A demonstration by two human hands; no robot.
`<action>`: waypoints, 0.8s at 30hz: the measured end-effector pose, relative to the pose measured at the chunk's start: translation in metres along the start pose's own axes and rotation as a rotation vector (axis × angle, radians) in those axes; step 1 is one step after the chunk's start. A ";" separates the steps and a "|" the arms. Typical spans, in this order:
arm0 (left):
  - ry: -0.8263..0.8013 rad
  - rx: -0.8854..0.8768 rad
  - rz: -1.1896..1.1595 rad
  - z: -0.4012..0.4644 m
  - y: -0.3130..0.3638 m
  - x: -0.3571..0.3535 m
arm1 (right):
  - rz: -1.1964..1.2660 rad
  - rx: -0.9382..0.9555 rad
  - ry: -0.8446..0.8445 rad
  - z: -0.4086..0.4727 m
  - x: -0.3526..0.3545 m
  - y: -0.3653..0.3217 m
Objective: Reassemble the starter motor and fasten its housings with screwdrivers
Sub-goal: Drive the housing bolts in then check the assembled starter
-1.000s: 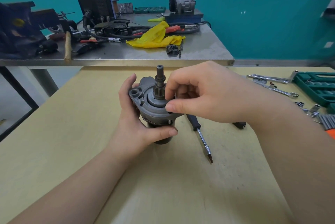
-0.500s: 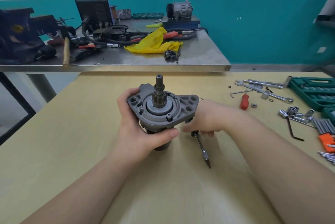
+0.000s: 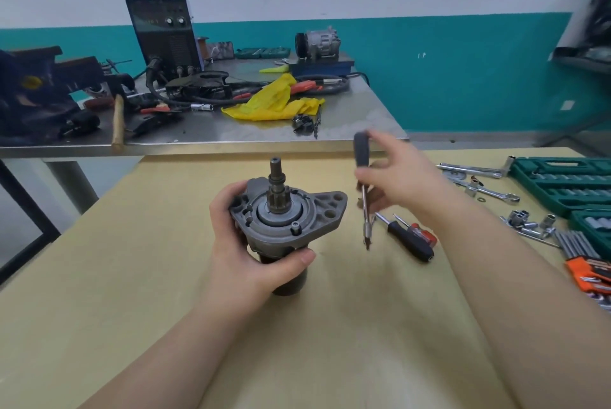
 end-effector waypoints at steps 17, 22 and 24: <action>0.001 0.050 0.019 0.000 -0.005 0.002 | 0.286 0.766 0.130 -0.087 -0.026 -0.106; 0.002 0.043 0.006 0.000 -0.001 0.001 | 0.301 0.750 0.060 -0.089 -0.035 -0.106; 0.001 0.045 0.007 0.000 0.000 0.001 | 0.317 0.736 0.035 -0.089 -0.037 -0.106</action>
Point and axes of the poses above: each hand's wrist, its own z-axis towards the middle knuckle, its own x-axis out of the back of the hand, y = z × x, the point moved 3 cm from there along z, towards the middle knuckle, and after that the axes turned 1 degree about y, right-handed, at the moved point
